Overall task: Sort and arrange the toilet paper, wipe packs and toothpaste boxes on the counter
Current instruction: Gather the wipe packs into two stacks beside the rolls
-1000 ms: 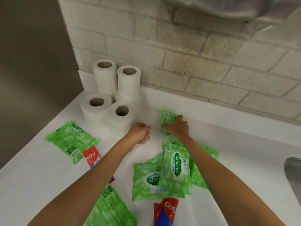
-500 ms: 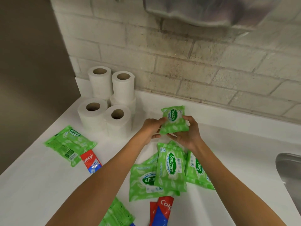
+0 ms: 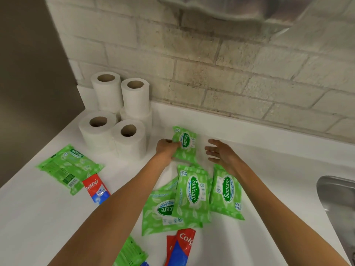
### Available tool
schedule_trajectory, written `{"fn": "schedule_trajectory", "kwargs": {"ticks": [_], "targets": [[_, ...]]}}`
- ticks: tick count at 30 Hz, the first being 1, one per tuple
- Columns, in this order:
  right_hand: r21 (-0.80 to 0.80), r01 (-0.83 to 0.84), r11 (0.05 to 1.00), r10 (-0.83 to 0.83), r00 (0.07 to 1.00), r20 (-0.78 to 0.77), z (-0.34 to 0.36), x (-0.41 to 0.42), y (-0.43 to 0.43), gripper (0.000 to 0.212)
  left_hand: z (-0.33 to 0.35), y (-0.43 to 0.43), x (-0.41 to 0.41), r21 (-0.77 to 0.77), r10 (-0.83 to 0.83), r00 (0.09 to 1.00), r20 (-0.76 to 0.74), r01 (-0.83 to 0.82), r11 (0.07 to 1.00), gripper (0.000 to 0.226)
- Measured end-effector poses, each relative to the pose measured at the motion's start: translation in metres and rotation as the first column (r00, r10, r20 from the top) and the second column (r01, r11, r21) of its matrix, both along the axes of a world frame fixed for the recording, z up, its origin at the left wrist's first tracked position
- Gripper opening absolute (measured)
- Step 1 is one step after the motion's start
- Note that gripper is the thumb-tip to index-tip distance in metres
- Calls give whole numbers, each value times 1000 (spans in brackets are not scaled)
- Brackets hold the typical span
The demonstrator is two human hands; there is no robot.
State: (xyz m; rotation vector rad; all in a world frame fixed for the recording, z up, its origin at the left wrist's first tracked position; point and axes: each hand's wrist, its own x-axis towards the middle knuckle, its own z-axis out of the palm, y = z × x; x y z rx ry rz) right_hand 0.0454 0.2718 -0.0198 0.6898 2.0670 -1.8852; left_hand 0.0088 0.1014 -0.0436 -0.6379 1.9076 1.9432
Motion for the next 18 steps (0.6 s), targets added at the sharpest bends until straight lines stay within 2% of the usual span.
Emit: {"fn": "schedule_trajectory", "kwargs": {"ticks": [5, 8, 11, 14, 18], "targets": [[46, 8, 999, -6, 999, -32, -1, 2, 17, 33, -16, 6, -13, -242, 35, 998, -61, -49, 969, 36], [105, 21, 994, -14, 998, -62, -2, 2, 20, 30, -16, 11, -16, -359, 7, 990, -138, -57, 932, 36], [195, 55, 979, -35, 994, -104, -7, 1, 21, 28, -17, 12, -17, -454, -32, 988, -150, -40, 890, 44], [256, 79, 963, -46, 990, -134, -11, 1, 24, 28, -20, 12, -17, -591, -130, 980, -151, 15, 806, 54], [309, 108, 945, -60, 985, -160, -14, 4, 29, 28, -22, 15, -16, -706, -220, 958, -186, 26, 707, 45]]}}
